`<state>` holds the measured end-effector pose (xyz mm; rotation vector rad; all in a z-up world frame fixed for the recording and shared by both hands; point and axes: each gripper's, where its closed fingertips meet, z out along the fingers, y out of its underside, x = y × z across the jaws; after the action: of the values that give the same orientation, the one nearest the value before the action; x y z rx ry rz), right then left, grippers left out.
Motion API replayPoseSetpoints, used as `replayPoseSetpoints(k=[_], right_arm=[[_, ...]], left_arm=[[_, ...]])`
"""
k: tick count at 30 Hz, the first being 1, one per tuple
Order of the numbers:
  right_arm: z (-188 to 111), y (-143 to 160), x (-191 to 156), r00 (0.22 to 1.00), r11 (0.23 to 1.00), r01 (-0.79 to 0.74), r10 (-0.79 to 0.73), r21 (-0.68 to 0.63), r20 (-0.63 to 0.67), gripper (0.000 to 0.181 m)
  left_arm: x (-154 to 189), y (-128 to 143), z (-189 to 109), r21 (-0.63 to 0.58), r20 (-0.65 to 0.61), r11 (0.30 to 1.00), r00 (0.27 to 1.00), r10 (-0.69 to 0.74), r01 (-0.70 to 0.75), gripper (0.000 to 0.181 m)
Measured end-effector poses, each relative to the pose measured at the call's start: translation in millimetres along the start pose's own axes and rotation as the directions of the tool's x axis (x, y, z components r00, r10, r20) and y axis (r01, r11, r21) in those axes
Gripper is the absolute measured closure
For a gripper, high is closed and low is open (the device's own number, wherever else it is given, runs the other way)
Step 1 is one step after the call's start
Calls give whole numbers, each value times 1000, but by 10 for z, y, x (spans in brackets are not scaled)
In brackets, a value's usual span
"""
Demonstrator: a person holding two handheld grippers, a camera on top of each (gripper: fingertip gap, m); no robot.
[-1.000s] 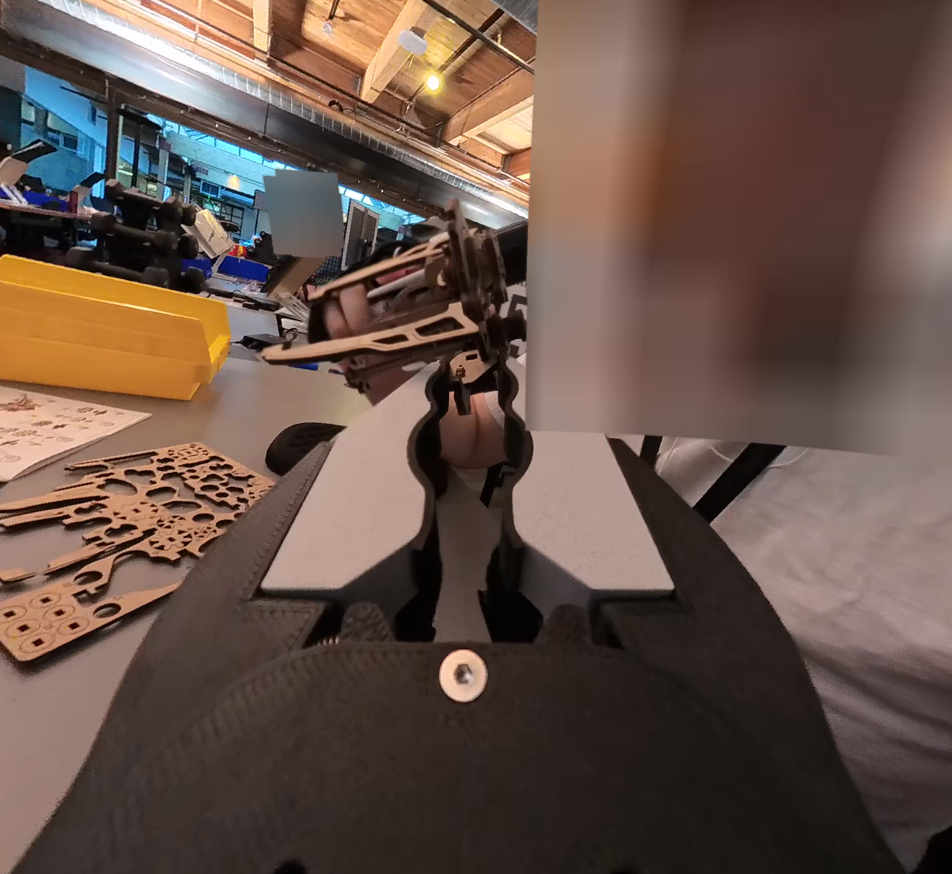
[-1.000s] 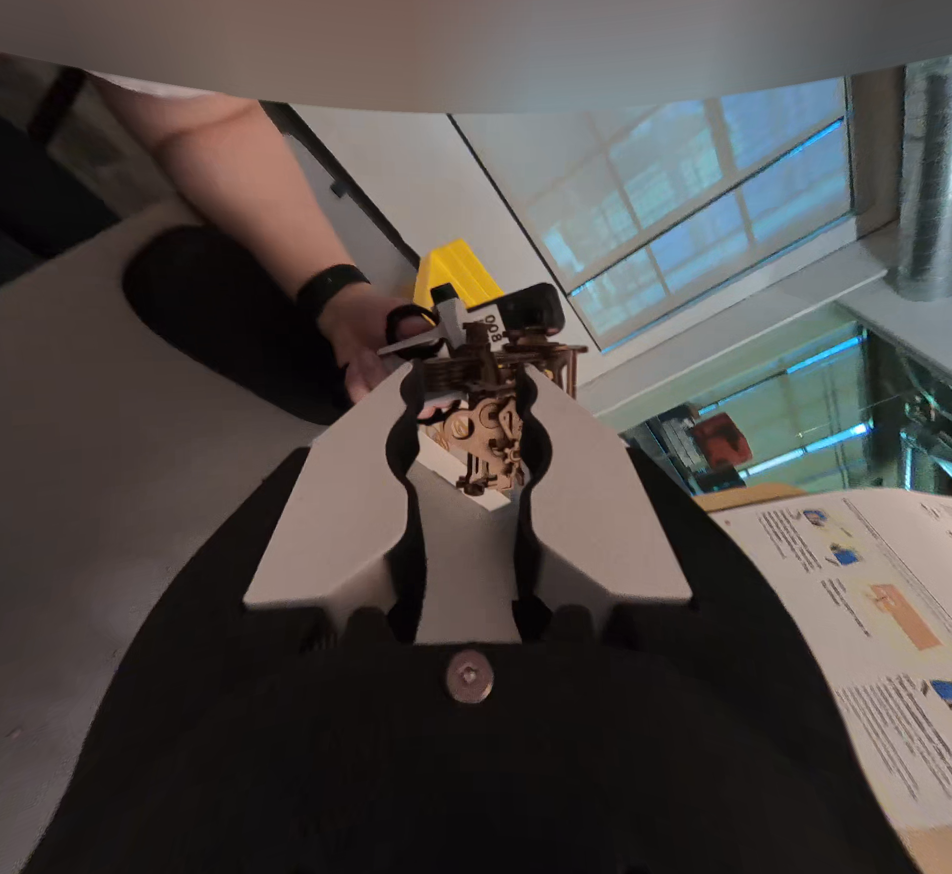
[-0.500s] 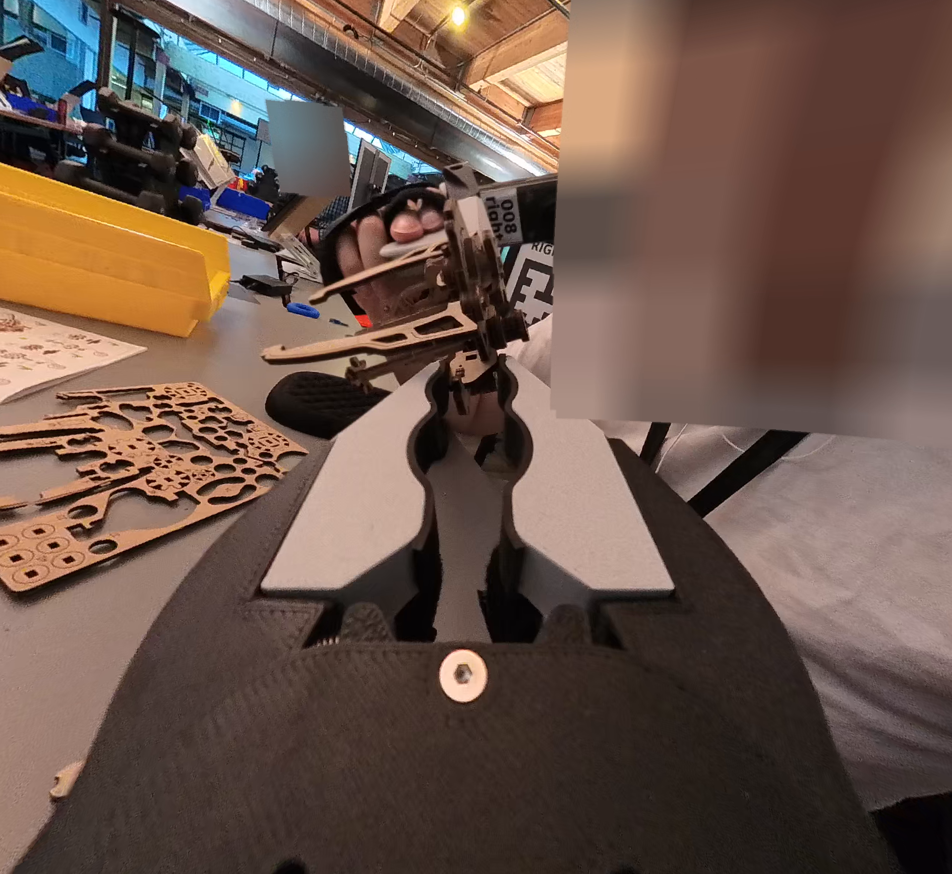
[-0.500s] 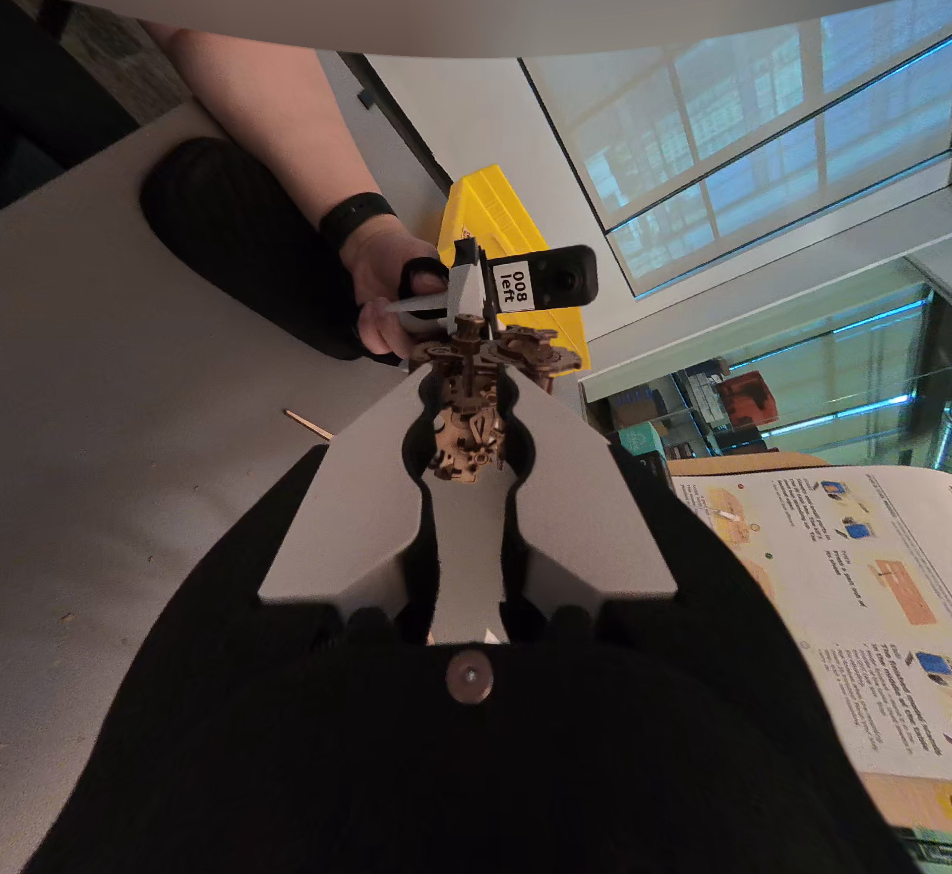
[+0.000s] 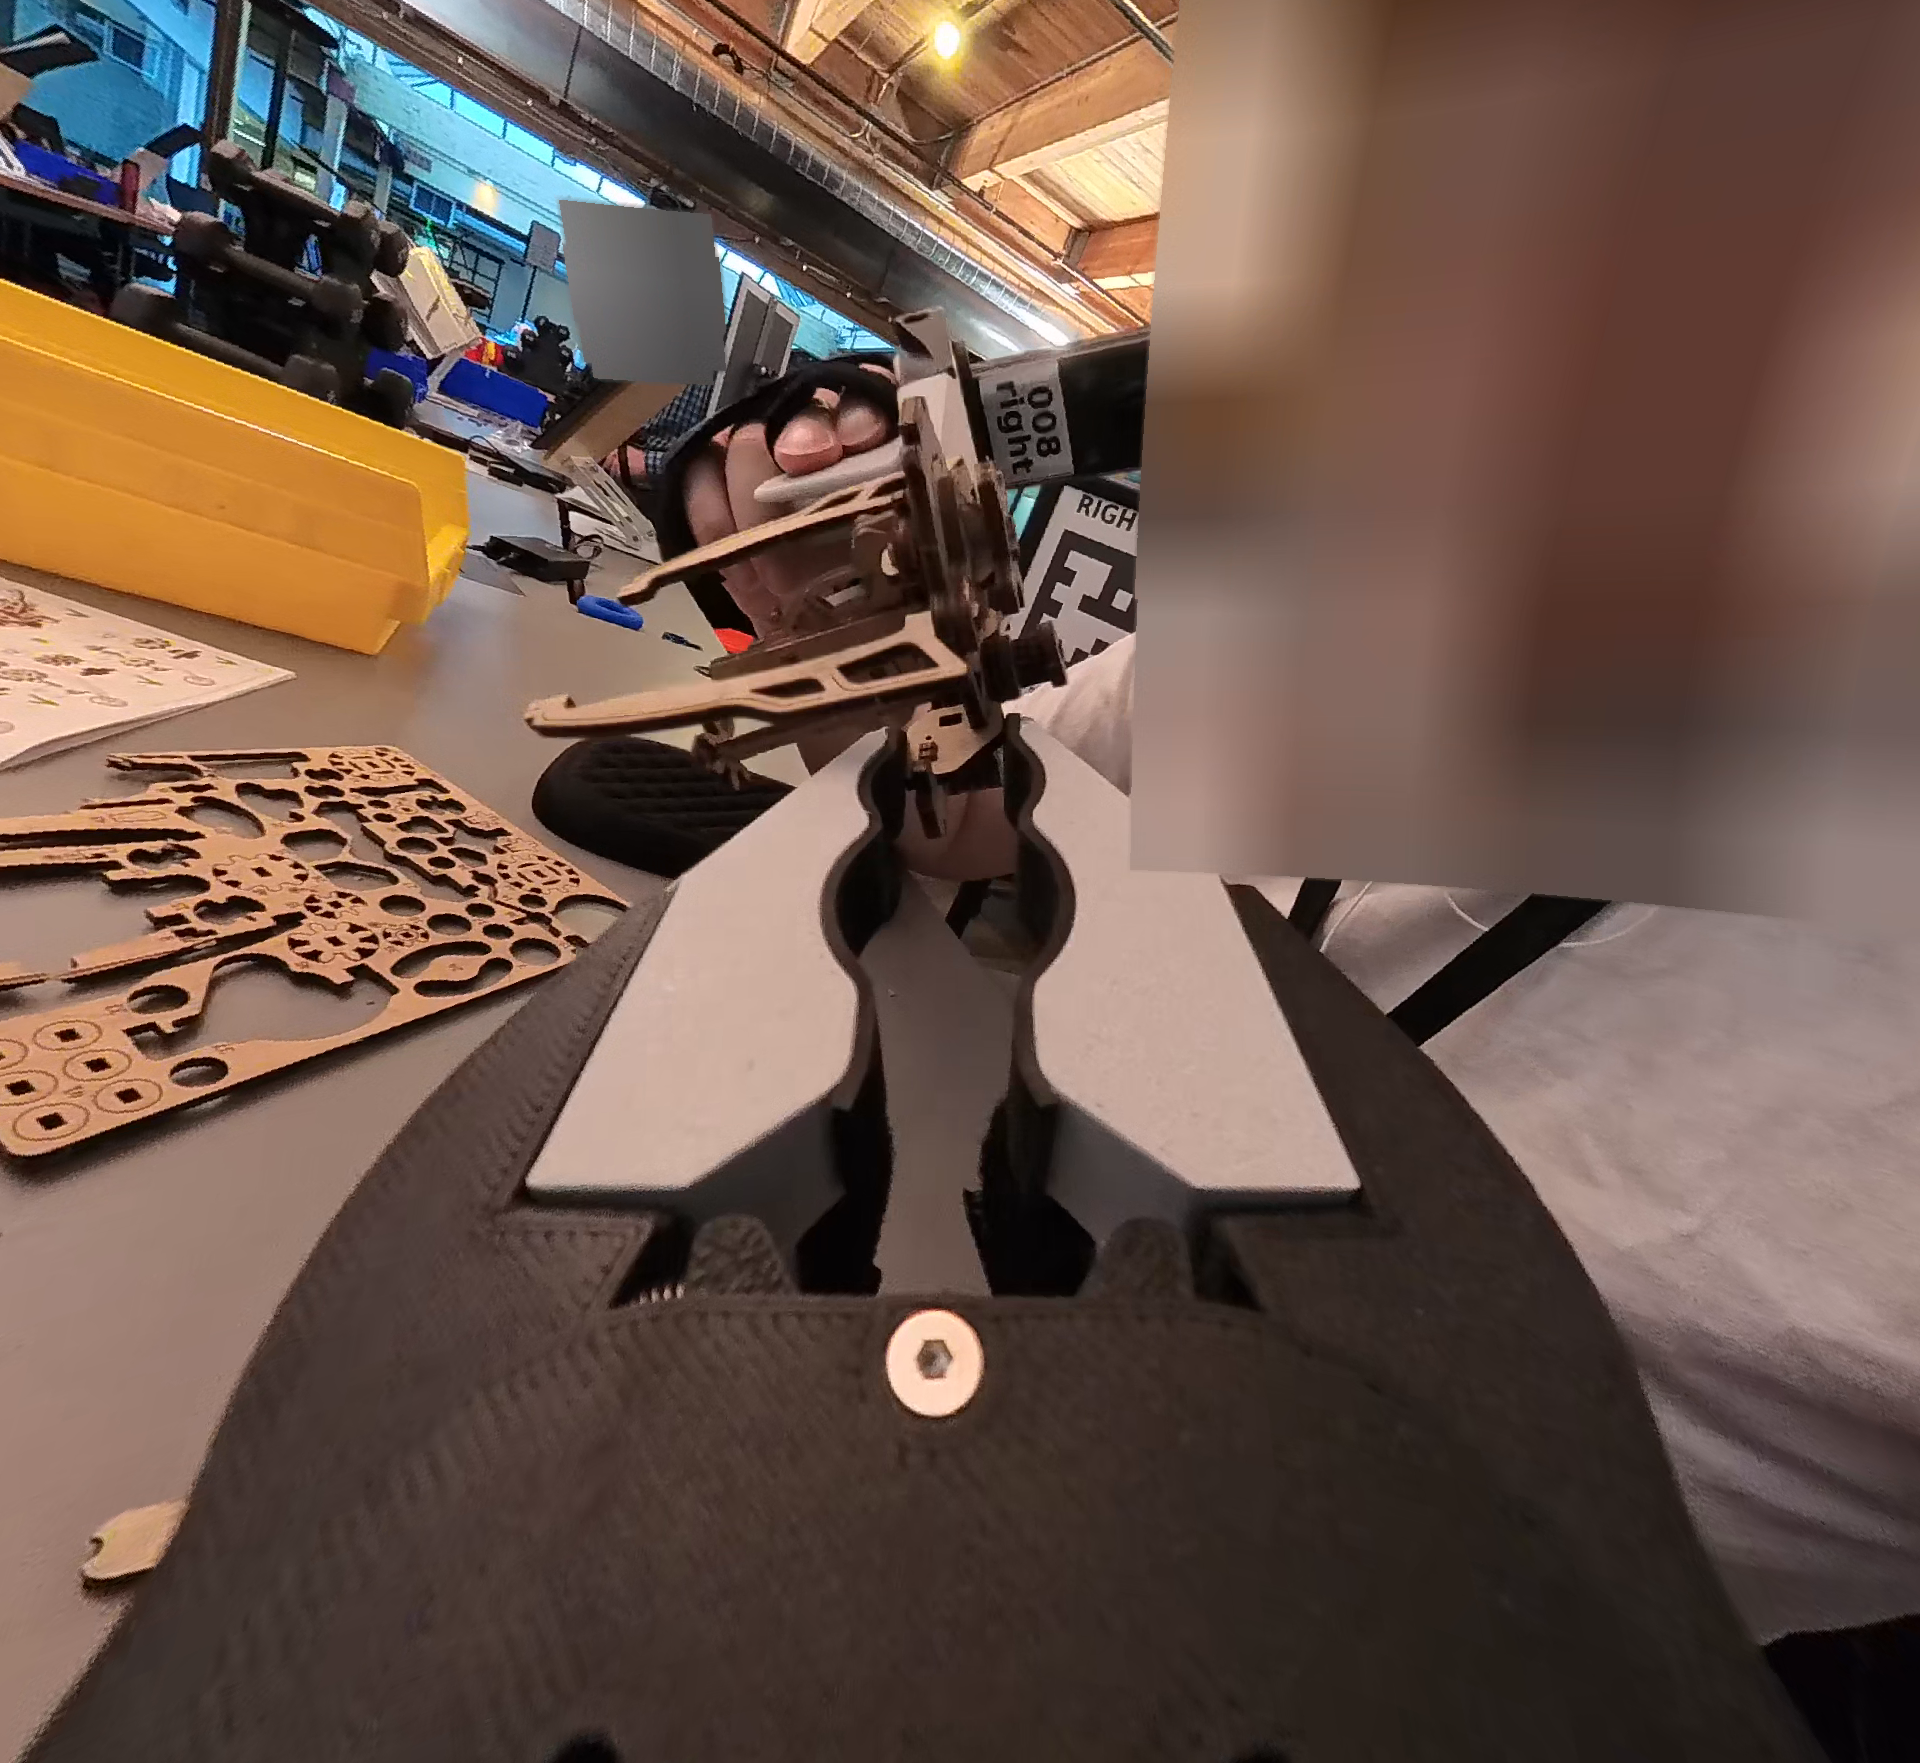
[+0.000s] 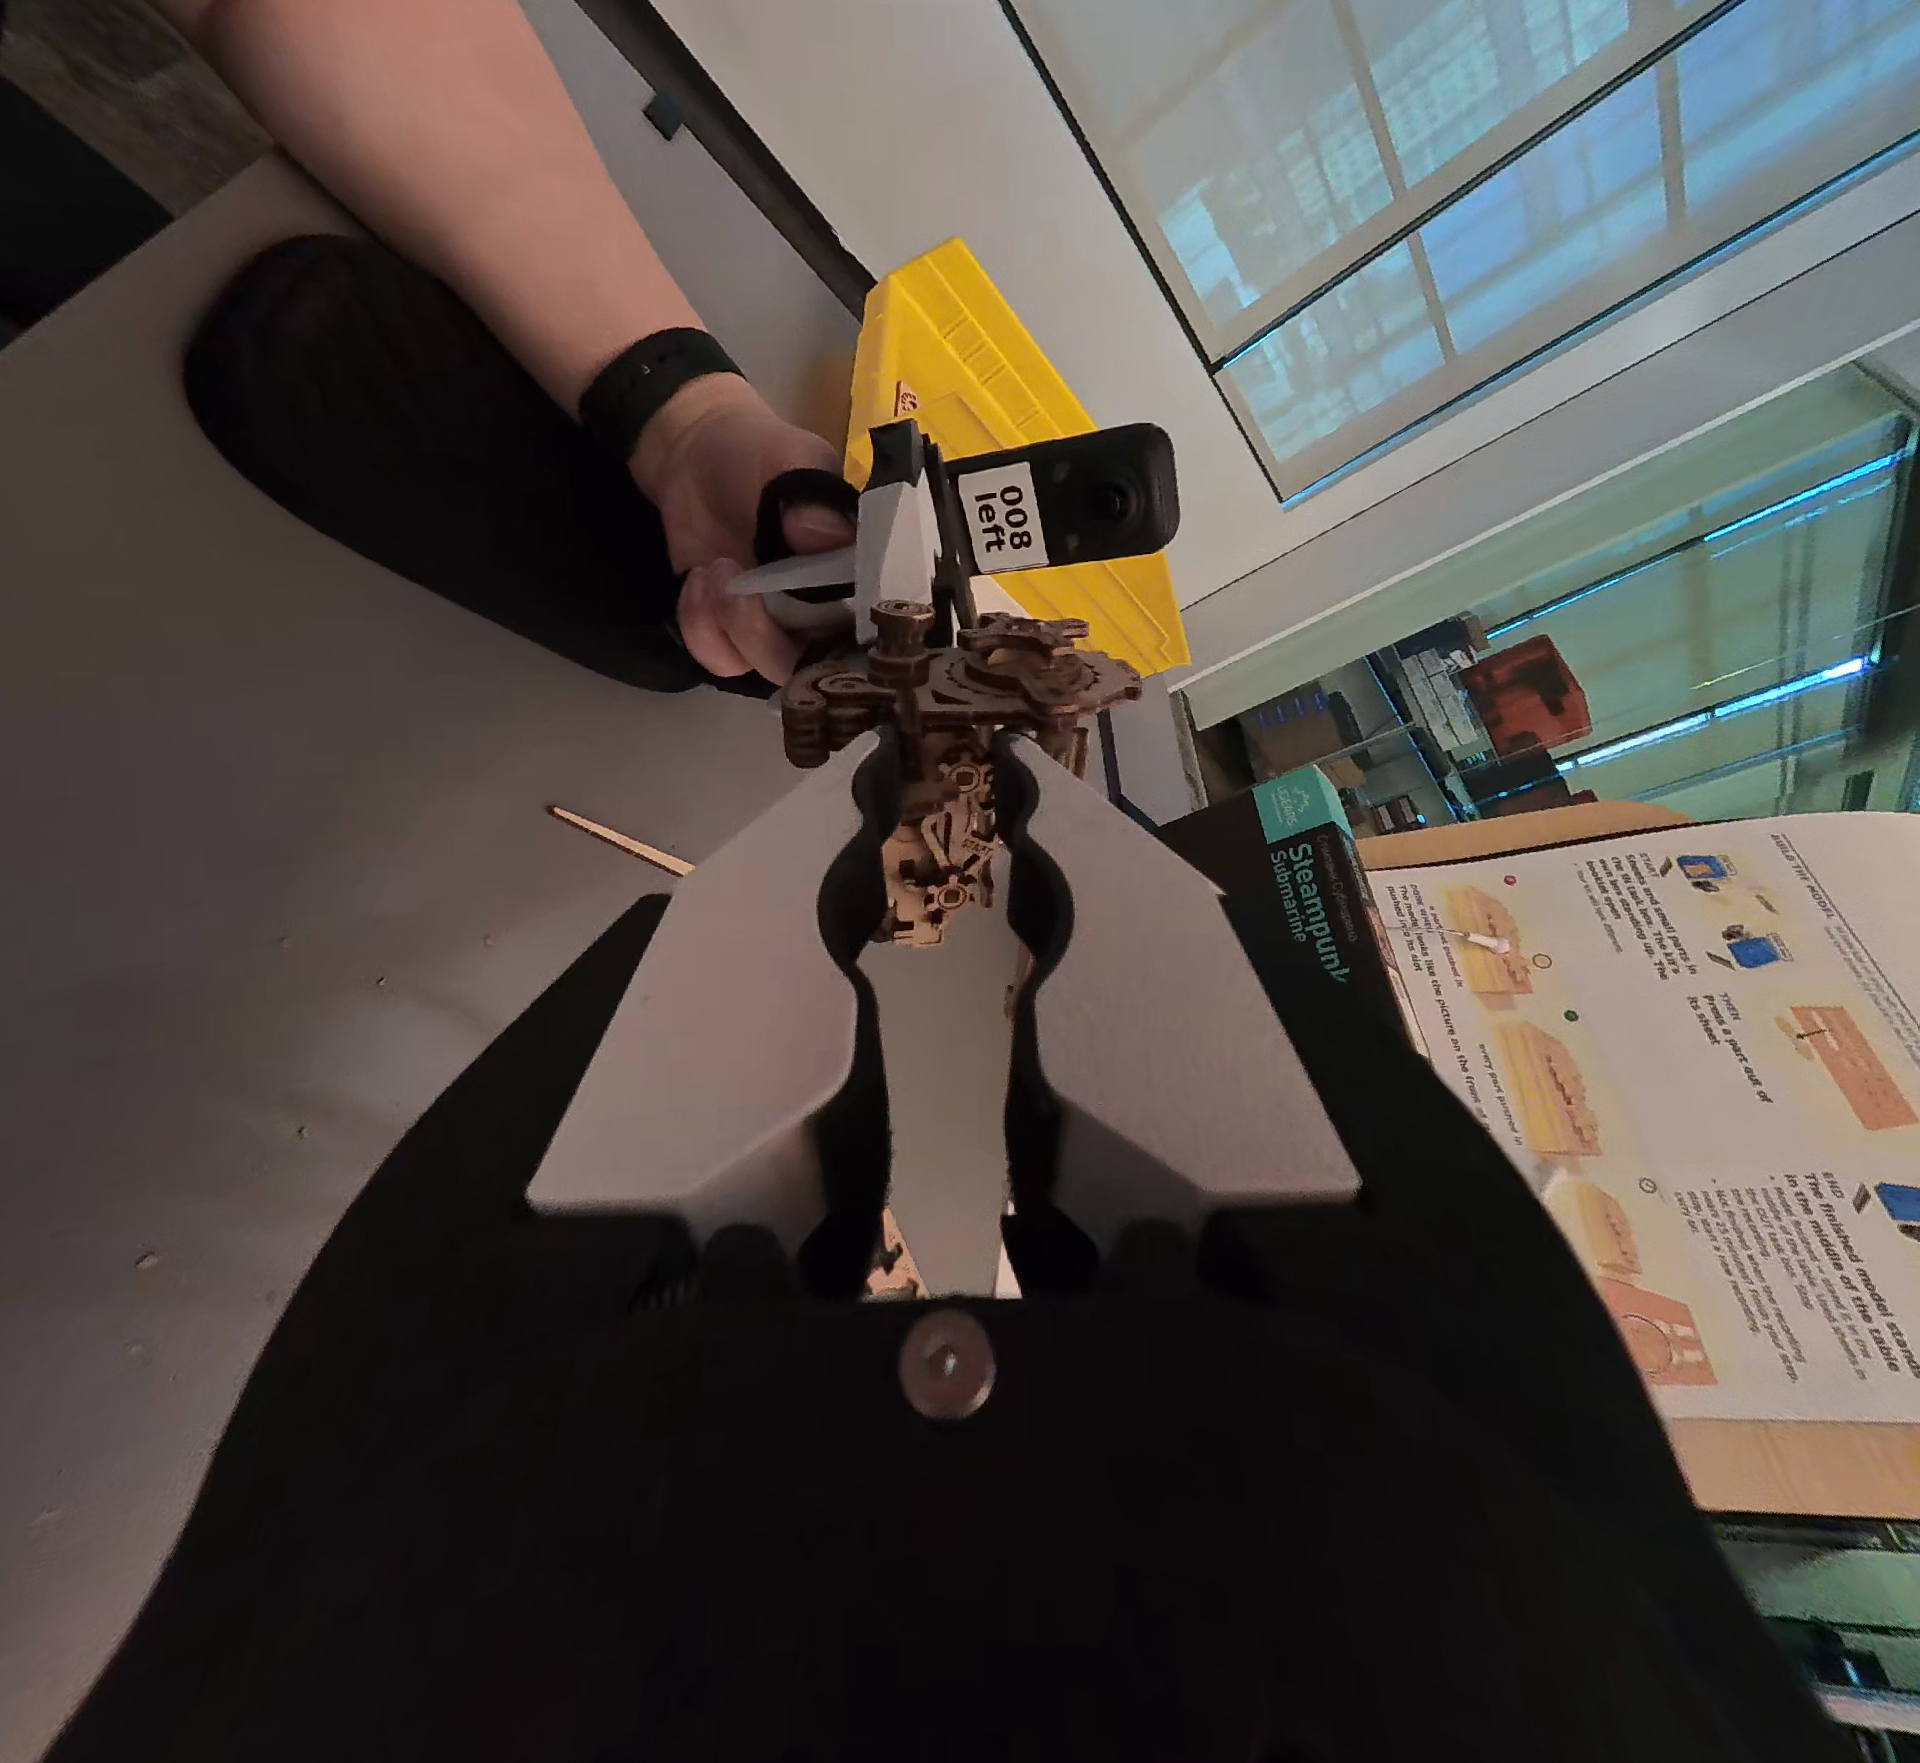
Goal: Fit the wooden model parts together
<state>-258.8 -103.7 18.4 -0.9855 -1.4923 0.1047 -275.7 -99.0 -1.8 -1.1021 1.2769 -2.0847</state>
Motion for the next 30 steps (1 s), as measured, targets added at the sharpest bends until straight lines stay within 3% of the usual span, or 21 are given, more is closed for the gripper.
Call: replayPoseSetpoints(k=[12, 30], right_arm=[[12, 76, -4, 1000, 1000, 27, -27, -11, -4, 168], [26, 90, -26, 997, 997, -71, 72, -16, 32, 170]], left_arm=[[-70, 2, -7, 12, 14, 997, 997, -71, 71, 165], [-65, 30, 4, -7, 17, 999, 999, -47, 47, 166]])
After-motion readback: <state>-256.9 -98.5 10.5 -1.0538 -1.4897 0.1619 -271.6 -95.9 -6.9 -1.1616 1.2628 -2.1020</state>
